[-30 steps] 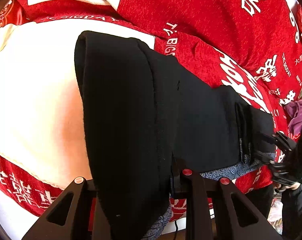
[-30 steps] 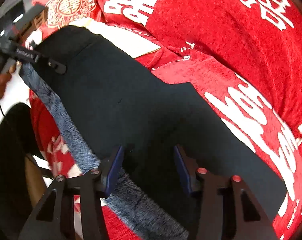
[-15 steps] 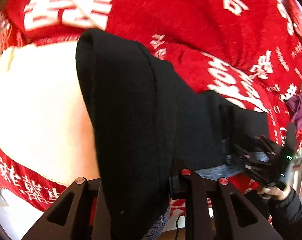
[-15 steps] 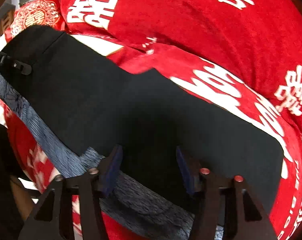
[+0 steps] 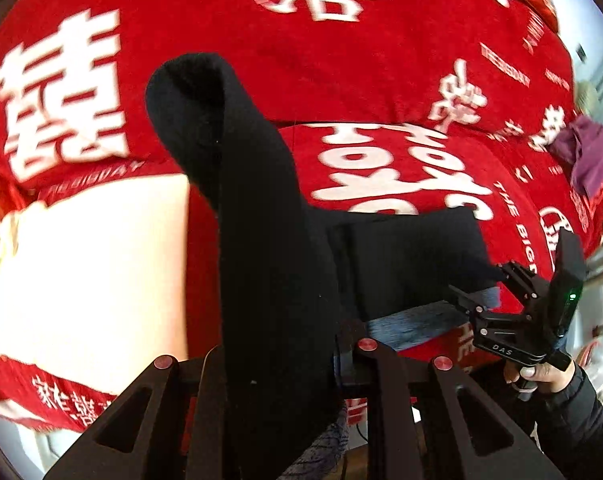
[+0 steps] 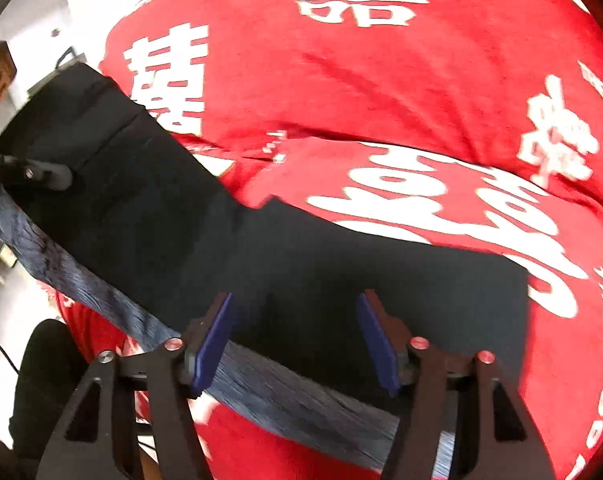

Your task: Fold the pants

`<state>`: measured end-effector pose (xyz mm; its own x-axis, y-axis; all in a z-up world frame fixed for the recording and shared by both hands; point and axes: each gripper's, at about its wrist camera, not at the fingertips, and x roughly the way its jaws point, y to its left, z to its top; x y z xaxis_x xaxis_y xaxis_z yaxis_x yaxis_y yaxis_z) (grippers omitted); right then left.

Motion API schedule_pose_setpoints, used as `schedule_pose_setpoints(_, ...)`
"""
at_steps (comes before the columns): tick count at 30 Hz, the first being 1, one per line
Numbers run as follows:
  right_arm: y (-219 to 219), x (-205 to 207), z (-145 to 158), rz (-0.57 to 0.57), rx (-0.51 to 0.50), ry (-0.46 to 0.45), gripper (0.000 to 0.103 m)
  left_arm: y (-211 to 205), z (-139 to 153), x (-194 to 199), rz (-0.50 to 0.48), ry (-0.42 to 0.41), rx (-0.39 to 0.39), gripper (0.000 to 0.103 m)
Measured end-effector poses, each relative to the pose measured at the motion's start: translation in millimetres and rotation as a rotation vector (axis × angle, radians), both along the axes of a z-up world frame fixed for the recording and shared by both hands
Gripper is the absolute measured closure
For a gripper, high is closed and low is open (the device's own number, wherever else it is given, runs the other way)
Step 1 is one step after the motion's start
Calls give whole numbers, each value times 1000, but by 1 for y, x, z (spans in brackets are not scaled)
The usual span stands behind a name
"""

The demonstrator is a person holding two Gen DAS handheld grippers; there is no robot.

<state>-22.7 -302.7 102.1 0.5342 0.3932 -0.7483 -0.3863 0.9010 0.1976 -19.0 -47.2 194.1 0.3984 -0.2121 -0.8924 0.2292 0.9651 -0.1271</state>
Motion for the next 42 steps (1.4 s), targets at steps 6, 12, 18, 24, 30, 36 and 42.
schedule_pose_setpoints(6,-72,-25,-7,-118,9,24,35,-98,22,0,-119,-24,39,82)
schedule_pose_setpoints(12,-132,-39,-20,-262,57,53,35,-205,-19,22,-226,47,105,83)
schedule_pose_setpoints(18,-160,-49,-31,-328,79,67,35,-273,-102,40,-247,172,204,82)
schedule_pose_setpoints(24,-179,-57,-44,-366,84,96,35,-274,-124,27,-258,157,219,62)
schedule_pose_setpoints(30,-190,-58,-53,-386,144,132,34,-274,-95,18,-299,195,86,53)
schedule_pose_setpoints(36,-196,-60,-40,-387,257,109,24,-242,-36,-3,-320,90,-93,22)
schedule_pose_setpoints(42,-200,-58,-23,-368,381,86,21,-169,-60,6,-162,64,-10,22)
